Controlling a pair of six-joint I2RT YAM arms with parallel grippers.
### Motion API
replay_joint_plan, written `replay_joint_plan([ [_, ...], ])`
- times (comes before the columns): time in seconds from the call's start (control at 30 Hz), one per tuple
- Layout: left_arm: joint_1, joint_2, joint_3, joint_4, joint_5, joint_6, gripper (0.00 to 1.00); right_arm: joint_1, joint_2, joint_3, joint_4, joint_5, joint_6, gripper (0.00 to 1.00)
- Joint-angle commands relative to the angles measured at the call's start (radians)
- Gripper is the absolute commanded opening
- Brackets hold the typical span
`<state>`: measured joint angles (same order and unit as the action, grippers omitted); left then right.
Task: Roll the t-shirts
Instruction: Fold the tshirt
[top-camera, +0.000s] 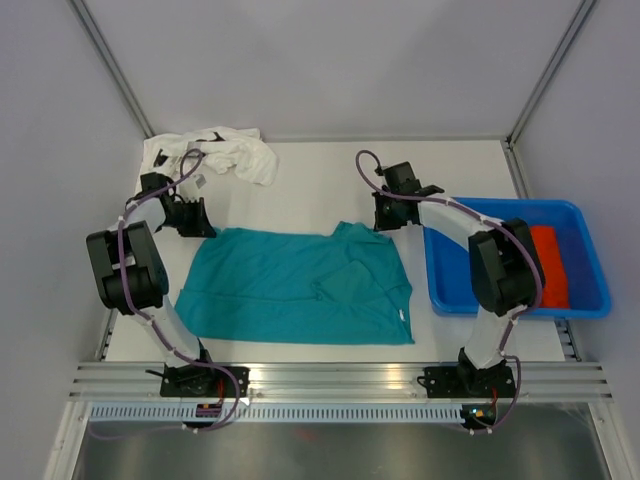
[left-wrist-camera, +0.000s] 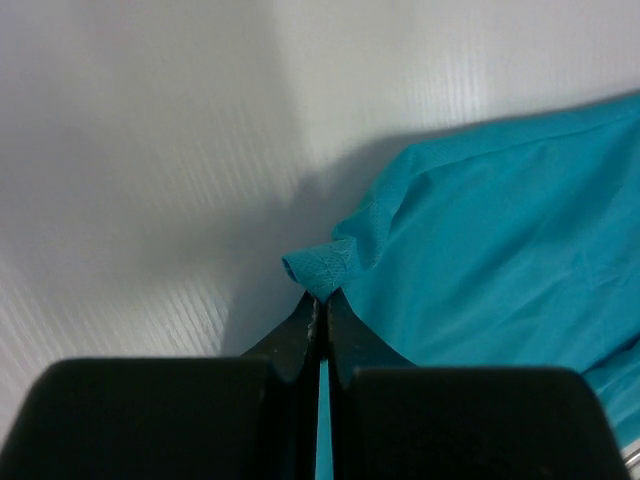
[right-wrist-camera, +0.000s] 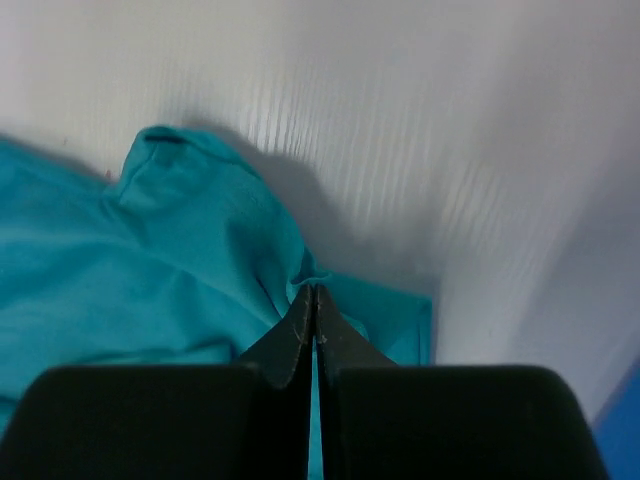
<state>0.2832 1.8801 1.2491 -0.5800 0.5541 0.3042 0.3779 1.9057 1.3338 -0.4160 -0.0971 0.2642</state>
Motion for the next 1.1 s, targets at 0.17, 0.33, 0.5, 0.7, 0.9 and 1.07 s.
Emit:
replay_joint_plan([
  [0.17, 0.08, -0.242, -0.123, 0.055, 0.132, 0.185, 0.02, 0.05, -0.378, -0.284, 0.059, 0.036, 0.073, 0.0],
  [0.33, 0.1, -0.302, -0.191, 0.017, 0.144, 0.3, 0.02, 0.088, -0.508, -0.401, 0.011, 0.066, 0.118, 0.0],
  [0.5, 0.119, -0.375, -0.261, -0.004, 0.155, 0.417, 0.02, 0.118, -0.608, -0.472, -0.062, 0.123, 0.136, 0.0],
  [0.7, 0.175, -0.384, -0.272, -0.05, 0.184, 0.489, 0.02, 0.138, -0.724, -0.568, -0.073, 0.137, 0.197, 0.0],
  [0.9, 0.201, -0.398, -0.292, -0.098, 0.213, 0.575, 0.02, 0.187, -0.764, -0.62, -0.058, 0.171, 0.265, 0.0],
  [1.07, 0.238, -0.404, -0.293, -0.126, 0.225, 0.61, 0.02, 0.246, -0.783, -0.634, -0.096, 0.212, 0.293, 0.0],
])
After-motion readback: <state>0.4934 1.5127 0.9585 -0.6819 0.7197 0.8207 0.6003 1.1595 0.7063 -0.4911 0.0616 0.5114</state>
